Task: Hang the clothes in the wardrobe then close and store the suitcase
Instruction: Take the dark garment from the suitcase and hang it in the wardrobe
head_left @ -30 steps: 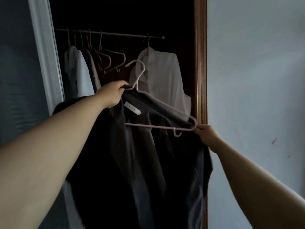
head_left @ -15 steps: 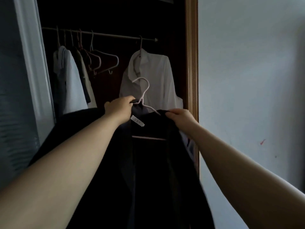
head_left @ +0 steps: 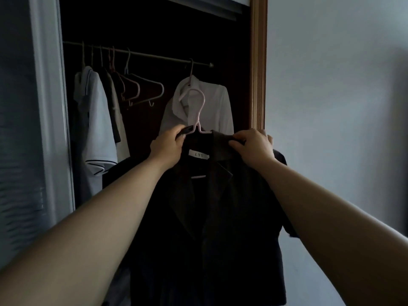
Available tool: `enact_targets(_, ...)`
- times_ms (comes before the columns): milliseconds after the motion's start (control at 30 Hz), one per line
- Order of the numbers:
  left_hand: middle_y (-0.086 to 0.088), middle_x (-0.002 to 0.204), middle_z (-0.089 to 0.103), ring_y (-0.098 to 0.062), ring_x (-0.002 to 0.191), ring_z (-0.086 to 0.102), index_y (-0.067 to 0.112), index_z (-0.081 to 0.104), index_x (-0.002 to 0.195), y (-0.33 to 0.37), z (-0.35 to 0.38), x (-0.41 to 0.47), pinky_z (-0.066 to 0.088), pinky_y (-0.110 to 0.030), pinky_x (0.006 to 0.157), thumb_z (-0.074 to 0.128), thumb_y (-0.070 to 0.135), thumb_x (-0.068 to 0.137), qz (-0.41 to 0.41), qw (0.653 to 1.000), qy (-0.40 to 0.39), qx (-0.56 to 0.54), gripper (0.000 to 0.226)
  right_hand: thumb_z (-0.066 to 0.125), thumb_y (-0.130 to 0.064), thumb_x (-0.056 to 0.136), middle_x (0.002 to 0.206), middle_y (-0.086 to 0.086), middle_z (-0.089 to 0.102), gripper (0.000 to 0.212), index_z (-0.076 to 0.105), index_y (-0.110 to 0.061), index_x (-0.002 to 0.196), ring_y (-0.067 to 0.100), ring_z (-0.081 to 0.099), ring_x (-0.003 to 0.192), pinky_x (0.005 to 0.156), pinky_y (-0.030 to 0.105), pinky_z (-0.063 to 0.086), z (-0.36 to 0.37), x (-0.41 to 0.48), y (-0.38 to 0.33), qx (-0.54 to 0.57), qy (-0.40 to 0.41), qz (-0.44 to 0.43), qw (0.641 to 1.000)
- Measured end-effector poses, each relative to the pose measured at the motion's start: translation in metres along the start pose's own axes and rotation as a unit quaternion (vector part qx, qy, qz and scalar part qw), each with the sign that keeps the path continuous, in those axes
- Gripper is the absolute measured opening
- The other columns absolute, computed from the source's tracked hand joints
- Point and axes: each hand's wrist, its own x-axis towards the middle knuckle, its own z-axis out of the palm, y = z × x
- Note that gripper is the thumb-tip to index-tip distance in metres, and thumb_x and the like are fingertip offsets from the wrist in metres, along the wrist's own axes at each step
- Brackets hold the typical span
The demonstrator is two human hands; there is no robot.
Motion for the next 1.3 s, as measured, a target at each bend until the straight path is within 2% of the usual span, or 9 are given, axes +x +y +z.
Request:
enact_targets(67,-0.001,0.118,0.064,-0.024,0.11,0.059,0.026,0.052,0.129,0.0,0.003,0.003,0.044,-0.049,0.098,0.039,0.028,0.1,0.012,1.0,-0.005,0.01,0.032,0.057,-0.032,0.093,0.093,-0.004,0.067,0.019,0.072,-0.023,0.1,0.018,0.061,0.095,0.082,0.033,0.045,-0.003,0.007,-0.003,0.078,-0.028,-0.015,0.996)
enact_targets(200,-0.002,0.113,0.066,-0.026,0.108,0.06,0.026,0.056,0.122,-0.008,0.002,0.016,0.044,-0.05,0.097,0.04,0.025,0.099,0.003,1.0,-0.005,0.031,0.028,0.055,-0.029,0.095,0.085,-0.002,0.061,0.019,0.066,-0.014,0.097,0.012,0.058,0.077,0.06,0.021,0.041,-0.001,0.019,-0.009,0.095,-0.099,-0.025,0.99)
enact_targets(333,0.0,0.105,0.067,-0.024,0.102,0.061,0.025,0.06,0.115,-0.015,0.0,0.031,0.046,-0.048,0.094,0.042,0.025,0.098,0.01,1.0,-0.005,0.015,0.025,0.057,-0.025,0.094,0.09,0.0,0.062,0.021,0.065,-0.011,0.108,0.013,0.059,0.078,0.064,0.022,0.044,0.005,0.031,-0.007,0.08,-0.139,-0.037,0.986)
enact_targets(500,-0.011,0.103,0.061,-0.033,0.098,0.057,0.015,0.058,0.086,-0.031,-0.003,0.055,0.049,-0.046,0.087,0.04,0.012,0.094,-0.064,0.984,-0.008,0.167,0.02,0.057,-0.03,0.093,0.091,-0.008,0.058,0.019,0.068,-0.02,0.106,0.015,0.057,0.087,0.079,0.034,0.047,0.011,0.056,-0.008,0.014,-0.017,0.008,1.0)
enact_targets(600,-0.018,0.118,0.053,-0.037,0.106,0.053,0.004,0.062,0.103,-0.047,-0.001,0.074,0.049,-0.042,0.088,0.045,0.002,0.091,-0.094,0.972,-0.001,0.215,0.021,0.056,-0.029,0.094,0.101,-0.004,0.064,0.022,0.067,-0.02,0.11,0.019,0.061,0.095,0.085,0.036,0.047,0.016,0.078,-0.019,-0.018,0.008,0.007,1.0)
enact_targets(800,-0.022,0.129,0.054,-0.035,0.114,0.056,-0.002,0.048,0.13,-0.062,0.01,0.135,0.045,-0.032,0.084,0.048,0.008,0.095,-0.155,0.986,0.048,-0.043,0.037,0.054,-0.028,0.094,0.104,0.003,0.068,0.021,0.068,-0.017,0.106,0.018,0.058,0.086,0.074,0.029,0.038,0.034,0.142,-0.051,-0.074,0.075,0.017,0.994)
enact_targets(967,-0.012,0.114,0.064,-0.027,0.1,0.061,0.005,0.058,0.118,-0.084,0.007,0.193,0.047,-0.029,0.079,0.063,0.018,0.088,-0.131,0.975,0.047,-0.176,0.033,0.054,-0.029,0.094,0.108,0.003,0.067,0.025,0.067,-0.02,0.113,0.024,0.062,0.099,0.074,0.03,0.038,0.045,0.201,-0.078,-0.103,0.121,0.049,0.986)
enact_targets(1167,-0.01,0.127,0.06,-0.029,0.11,0.06,0.009,0.055,0.129,-0.127,0.022,0.248,0.05,-0.034,0.094,0.065,0.01,0.087,-0.131,0.928,0.029,-0.349,0.043,0.055,-0.02,0.092,0.102,0.004,0.067,0.019,0.067,-0.017,0.106,0.024,0.061,0.087,0.069,0.029,0.038,0.07,0.266,-0.108,-0.132,0.159,0.069,0.976)
enact_targets(1300,-0.01,0.146,0.041,-0.029,0.13,0.045,0.018,0.025,0.149,-0.154,0.056,0.268,0.038,-0.038,0.109,0.056,0.015,0.093,-0.116,0.932,0.002,-0.342,0.063,0.054,-0.018,0.093,0.085,0.002,0.058,0.013,0.064,-0.016,0.101,0.019,0.05,0.072,0.065,0.03,0.038,0.091,0.301,-0.113,-0.165,0.178,0.074,0.967)
